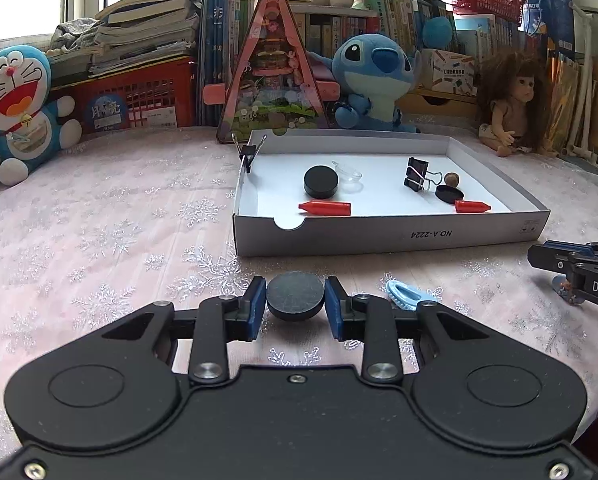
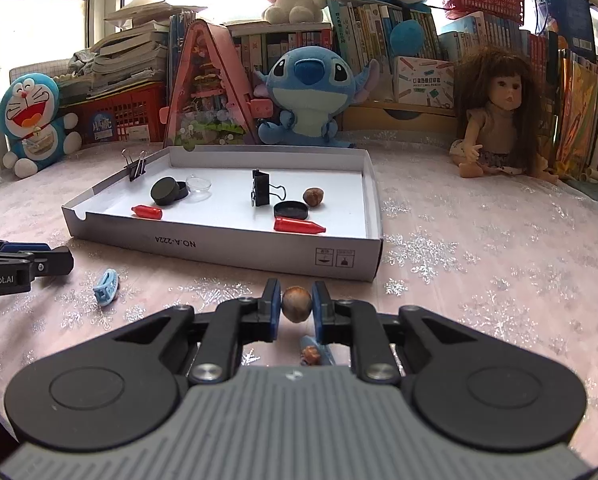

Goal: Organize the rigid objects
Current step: 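Carry the black puck with left gripper into the tray while right carries the nut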

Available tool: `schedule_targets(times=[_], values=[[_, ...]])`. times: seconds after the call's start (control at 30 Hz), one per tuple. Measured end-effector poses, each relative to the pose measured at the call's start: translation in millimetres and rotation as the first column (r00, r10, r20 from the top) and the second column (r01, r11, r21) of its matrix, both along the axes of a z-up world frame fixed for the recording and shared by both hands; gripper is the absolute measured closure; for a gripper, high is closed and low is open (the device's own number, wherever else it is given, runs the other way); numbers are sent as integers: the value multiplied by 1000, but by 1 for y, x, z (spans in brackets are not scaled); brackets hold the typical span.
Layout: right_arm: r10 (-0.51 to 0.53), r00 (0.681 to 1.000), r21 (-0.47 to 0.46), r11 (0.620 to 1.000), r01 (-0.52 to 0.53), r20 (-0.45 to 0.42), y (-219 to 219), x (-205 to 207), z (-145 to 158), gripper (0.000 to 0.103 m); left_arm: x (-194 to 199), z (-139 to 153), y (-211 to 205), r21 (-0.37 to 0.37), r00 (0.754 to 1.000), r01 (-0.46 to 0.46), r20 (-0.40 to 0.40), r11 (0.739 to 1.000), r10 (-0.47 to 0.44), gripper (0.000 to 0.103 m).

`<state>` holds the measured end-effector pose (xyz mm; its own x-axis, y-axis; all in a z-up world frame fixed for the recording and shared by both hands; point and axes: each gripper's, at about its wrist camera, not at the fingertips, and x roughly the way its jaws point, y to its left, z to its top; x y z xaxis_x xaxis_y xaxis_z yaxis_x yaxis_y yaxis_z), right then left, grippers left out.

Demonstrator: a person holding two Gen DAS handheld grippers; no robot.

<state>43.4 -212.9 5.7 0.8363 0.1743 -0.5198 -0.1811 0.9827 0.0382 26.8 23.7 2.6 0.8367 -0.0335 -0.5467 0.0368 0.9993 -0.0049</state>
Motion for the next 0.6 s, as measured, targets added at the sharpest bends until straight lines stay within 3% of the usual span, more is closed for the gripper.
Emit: schedule_targets(times=[0.6], values=[[-11,999,21,1000,11,47,1,17,27,82,31,41,-3,-42,997,6,80,999,-2,73]])
